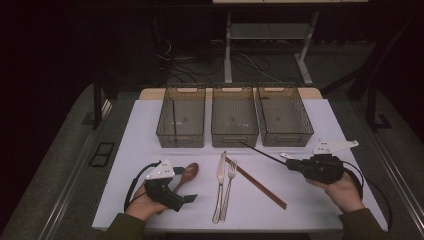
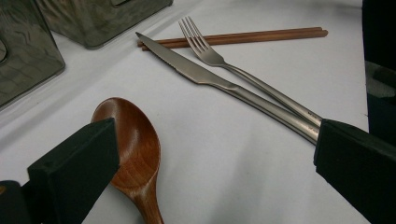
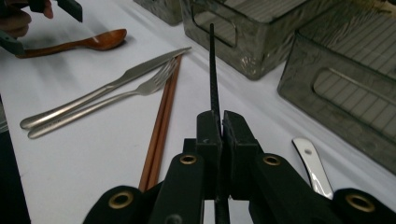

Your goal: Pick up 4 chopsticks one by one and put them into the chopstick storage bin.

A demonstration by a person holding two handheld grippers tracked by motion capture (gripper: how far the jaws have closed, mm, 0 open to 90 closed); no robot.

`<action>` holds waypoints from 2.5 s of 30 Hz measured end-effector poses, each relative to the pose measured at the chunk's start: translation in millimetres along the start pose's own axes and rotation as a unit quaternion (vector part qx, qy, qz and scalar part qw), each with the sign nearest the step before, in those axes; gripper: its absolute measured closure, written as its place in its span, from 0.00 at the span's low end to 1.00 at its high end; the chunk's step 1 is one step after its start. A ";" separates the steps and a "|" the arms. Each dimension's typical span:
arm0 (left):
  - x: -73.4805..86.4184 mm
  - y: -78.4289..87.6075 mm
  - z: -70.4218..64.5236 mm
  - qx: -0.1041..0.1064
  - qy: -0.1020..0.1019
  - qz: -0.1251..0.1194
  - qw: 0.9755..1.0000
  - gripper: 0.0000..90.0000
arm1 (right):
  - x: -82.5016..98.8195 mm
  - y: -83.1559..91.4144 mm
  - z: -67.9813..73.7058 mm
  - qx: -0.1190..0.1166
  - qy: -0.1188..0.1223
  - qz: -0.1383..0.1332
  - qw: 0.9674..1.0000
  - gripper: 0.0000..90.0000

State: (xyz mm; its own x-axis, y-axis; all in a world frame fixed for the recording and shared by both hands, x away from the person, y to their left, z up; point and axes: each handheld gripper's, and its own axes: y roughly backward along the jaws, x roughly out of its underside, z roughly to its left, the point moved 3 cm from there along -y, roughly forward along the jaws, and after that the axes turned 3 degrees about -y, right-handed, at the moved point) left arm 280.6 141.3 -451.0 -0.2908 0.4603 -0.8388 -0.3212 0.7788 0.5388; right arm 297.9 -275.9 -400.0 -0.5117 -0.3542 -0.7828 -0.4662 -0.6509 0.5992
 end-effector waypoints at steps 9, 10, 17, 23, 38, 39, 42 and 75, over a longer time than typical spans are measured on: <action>0.1 -0.4 0.7 0.002 0.001 0.000 1.000 0.00 | -19.0 -4.3 0.0 -0.009 0.000 -0.021 1.000 0.96; 0.2 -0.4 0.7 0.001 0.002 0.000 1.000 0.00 | -21.1 -4.8 0.1 -0.011 -0.001 -0.022 1.000 0.96; 0.1 -0.2 0.4 0.002 0.001 -0.001 1.000 0.00 | -32.0 -10.4 3.3 -0.021 0.006 -0.028 0.999 0.96; 0.1 -0.3 0.2 0.002 0.002 -0.001 1.000 0.00 | -39.2 -10.0 9.4 -0.032 0.009 -0.038 0.999 0.96; 0.0 0.2 0.9 0.001 0.000 -0.003 1.000 0.00 | -62.5 -27.0 12.4 -0.030 0.018 -0.053 0.998 0.96; 0.0 0.2 1.0 0.001 0.001 -0.003 1.000 0.00 | -64.4 -28.6 12.6 -0.028 0.020 -0.053 0.998 0.96; -0.1 -0.1 1.2 0.001 0.002 -0.004 1.000 0.00 | -69.6 -34.1 13.5 -0.029 0.020 -0.053 0.998 0.96; -0.8 0.9 -0.2 0.004 0.007 -0.010 1.000 0.00 | -141.4 -119.5 29.2 -0.001 0.021 -0.027 0.999 0.95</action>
State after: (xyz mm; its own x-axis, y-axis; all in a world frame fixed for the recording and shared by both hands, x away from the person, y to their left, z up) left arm 280.4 141.6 -449.8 -0.2972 0.4377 -0.8486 -0.3207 0.7914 0.5205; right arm 404.9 -128.4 -356.0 -0.4558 -0.3460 -0.8201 -0.4903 -0.6713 0.5558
